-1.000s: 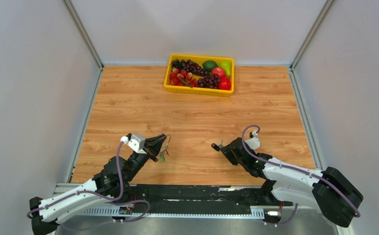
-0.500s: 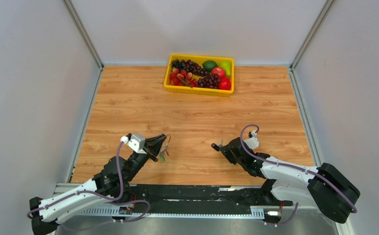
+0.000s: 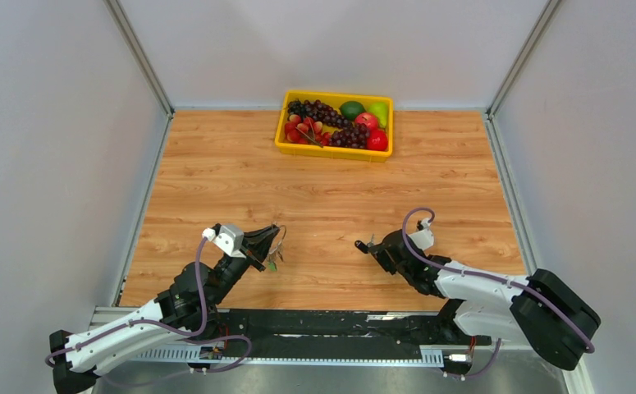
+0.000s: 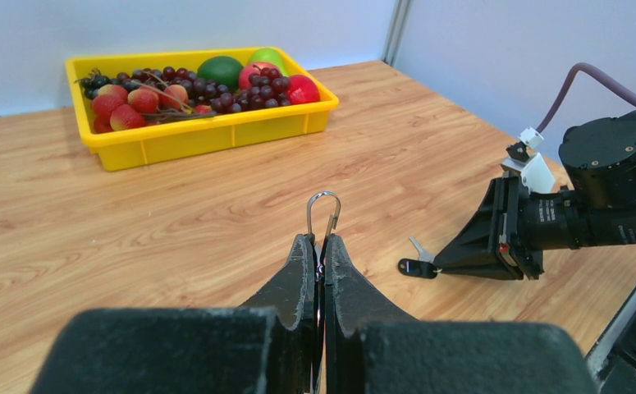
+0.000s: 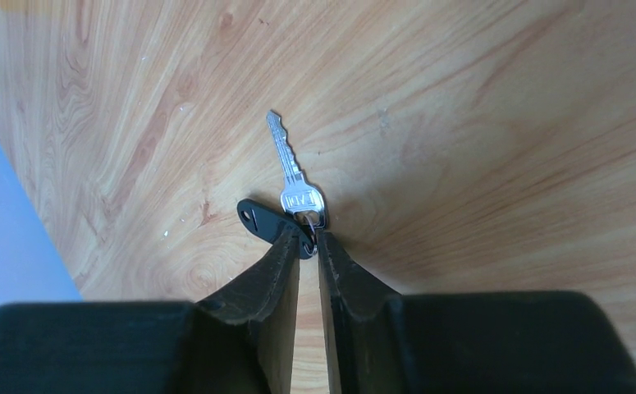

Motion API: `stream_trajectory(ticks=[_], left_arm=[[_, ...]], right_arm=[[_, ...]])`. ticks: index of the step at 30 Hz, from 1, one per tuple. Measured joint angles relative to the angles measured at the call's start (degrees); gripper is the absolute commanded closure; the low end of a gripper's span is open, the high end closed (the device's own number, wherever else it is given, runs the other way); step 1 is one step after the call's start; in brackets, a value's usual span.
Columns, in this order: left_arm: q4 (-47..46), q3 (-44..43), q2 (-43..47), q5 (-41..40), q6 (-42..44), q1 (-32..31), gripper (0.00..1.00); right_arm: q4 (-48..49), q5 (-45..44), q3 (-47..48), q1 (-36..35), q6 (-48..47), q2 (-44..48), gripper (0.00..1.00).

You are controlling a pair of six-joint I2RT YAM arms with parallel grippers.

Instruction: Put the keys on the keyring

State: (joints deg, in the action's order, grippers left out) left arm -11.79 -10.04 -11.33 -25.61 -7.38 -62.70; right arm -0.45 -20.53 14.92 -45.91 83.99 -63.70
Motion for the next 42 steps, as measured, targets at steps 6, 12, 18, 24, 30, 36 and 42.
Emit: stream_trajectory(ticks=[6, 12, 18, 24, 30, 36, 42], left_arm=[[0.0, 0.0, 0.0, 0.0, 0.0, 0.0, 1.0], [0.0, 0.0, 0.0, 0.0, 0.0, 0.0, 1.0], [0.1, 0.0, 0.5, 0.0, 0.0, 0.0, 1.0], [0.2, 0.0, 1.0, 0.0, 0.0, 0.0, 1.0], [0.3, 0.0, 1.0, 0.1, 0.0, 0.0, 1.0], [0.3, 0.0, 1.5, 1.1, 0.2, 0.0, 1.0], [0.1, 0.0, 1.9, 3.0, 0.5, 0.0, 1.0]], right_arm=[[0.8, 0.0, 0.0, 0.7, 0.0, -0.8, 0.86], [2.2, 0.0, 0.0, 1.5, -0.8, -1.2, 1.0], [2.9, 0.4, 0.0, 1.5, -7.9, 3.0, 1.0], [-0.2, 2.5, 3.1, 1.6, -21.6, 15.0, 1.0], [-2.8, 11.5, 10.6, 1.7, -37.2, 19.2, 1.0], [-4.2, 26.3, 18.3, 1.7, -49.0, 18.1, 1.0], [-4.6, 42.8, 24.9, 1.7, -53.3, 13.0, 1.0]])
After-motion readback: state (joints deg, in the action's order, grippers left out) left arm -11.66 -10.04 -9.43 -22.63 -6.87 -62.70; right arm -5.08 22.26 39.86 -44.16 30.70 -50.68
